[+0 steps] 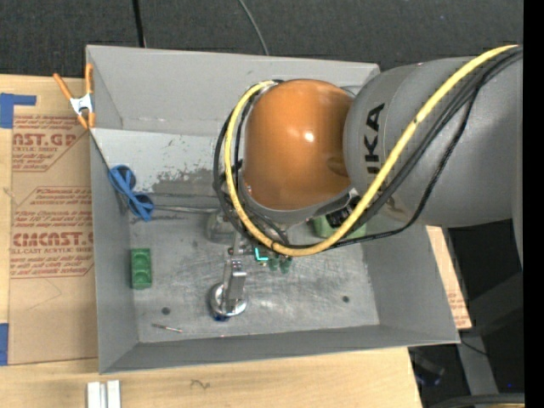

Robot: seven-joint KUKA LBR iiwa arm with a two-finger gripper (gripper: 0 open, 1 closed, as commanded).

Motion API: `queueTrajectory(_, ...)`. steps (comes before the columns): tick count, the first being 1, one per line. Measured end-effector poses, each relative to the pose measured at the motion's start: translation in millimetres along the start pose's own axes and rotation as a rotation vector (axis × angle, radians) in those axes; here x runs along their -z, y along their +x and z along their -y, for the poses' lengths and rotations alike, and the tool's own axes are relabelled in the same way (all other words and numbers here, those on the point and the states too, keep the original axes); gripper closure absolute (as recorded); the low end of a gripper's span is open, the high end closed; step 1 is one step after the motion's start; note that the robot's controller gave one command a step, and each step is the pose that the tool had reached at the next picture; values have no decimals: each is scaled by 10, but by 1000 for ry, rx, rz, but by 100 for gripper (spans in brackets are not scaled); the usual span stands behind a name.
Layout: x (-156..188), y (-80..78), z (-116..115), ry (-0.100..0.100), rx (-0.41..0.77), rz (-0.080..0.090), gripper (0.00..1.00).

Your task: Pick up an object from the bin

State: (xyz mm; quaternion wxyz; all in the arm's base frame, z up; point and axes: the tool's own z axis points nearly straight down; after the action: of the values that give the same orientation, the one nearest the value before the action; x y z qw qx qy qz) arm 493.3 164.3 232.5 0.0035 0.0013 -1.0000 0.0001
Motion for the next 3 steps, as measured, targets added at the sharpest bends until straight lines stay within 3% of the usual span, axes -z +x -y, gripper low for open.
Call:
queueTrajectory(1,-1099,-17,439,1,158,0,0)
queueTrajectory(2,-1567,-37,563,-2,107,14,0)
queueTrajectory(3,-1533,-54,552,-4,109,19,100)
